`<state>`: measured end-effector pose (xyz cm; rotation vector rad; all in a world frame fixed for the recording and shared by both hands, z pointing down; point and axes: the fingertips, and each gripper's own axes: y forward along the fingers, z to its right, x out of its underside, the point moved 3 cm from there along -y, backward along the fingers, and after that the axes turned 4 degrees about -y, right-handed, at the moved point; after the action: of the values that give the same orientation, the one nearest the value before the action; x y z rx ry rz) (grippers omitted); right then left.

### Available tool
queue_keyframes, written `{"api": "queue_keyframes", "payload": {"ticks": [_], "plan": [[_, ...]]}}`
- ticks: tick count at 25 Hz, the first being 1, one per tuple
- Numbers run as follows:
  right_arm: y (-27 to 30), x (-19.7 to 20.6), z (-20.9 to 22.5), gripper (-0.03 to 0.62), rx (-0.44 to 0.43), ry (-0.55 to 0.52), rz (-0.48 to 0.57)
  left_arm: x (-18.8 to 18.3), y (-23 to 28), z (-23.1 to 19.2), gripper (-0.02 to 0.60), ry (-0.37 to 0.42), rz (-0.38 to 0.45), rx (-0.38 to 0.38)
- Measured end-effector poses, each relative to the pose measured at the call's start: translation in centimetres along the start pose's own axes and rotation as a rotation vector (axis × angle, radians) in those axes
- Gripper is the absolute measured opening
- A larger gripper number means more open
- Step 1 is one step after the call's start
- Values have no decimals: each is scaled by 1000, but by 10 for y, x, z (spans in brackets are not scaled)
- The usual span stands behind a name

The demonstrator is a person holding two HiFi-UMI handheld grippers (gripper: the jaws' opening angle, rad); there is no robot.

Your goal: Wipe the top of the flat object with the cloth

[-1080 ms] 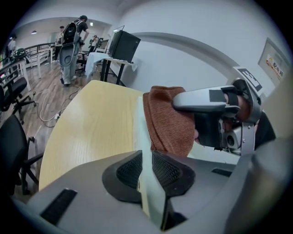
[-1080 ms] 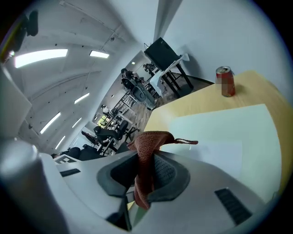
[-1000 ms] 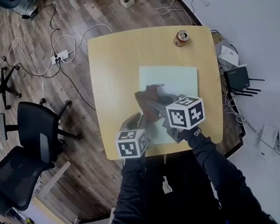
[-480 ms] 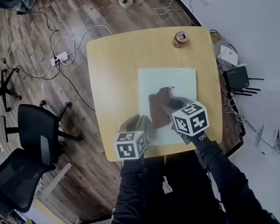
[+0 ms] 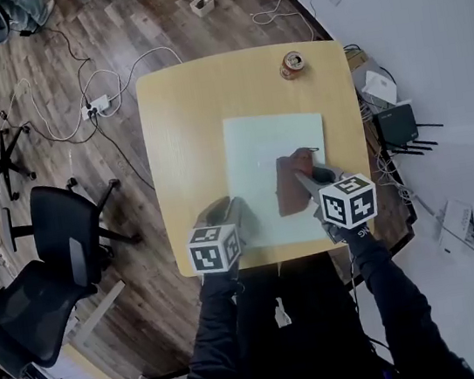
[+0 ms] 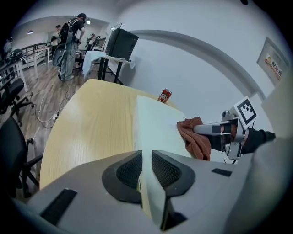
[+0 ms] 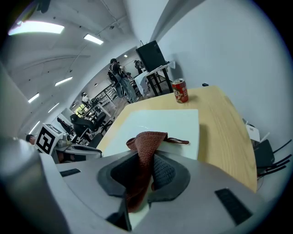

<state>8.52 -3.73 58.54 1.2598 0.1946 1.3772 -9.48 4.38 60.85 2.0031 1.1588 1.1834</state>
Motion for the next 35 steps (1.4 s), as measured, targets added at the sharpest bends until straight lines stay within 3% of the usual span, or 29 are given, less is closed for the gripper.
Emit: {"api": "queue_keyframes", "payload": {"ticks": [9, 15, 20, 23, 30, 35], "plan": [[-39, 17, 48, 80, 128, -52, -21, 1, 2, 3, 86, 19, -6, 2], [-70, 17, 54, 80, 114, -8, 30, 0, 1, 1, 86, 23, -18, 11], [-86, -5, 20, 80, 35, 28, 106, 1, 0, 2, 86, 28, -35, 24], [-83, -17, -16, 80, -54, 43, 136, 2, 1, 2, 86, 29, -38, 34], [-36, -23, -94, 80, -308, 277, 136, -1, 1, 1, 86, 28, -68, 97], [9, -11, -116, 80, -356, 371, 85, -1, 2, -1, 80, 28, -88, 133]]}}
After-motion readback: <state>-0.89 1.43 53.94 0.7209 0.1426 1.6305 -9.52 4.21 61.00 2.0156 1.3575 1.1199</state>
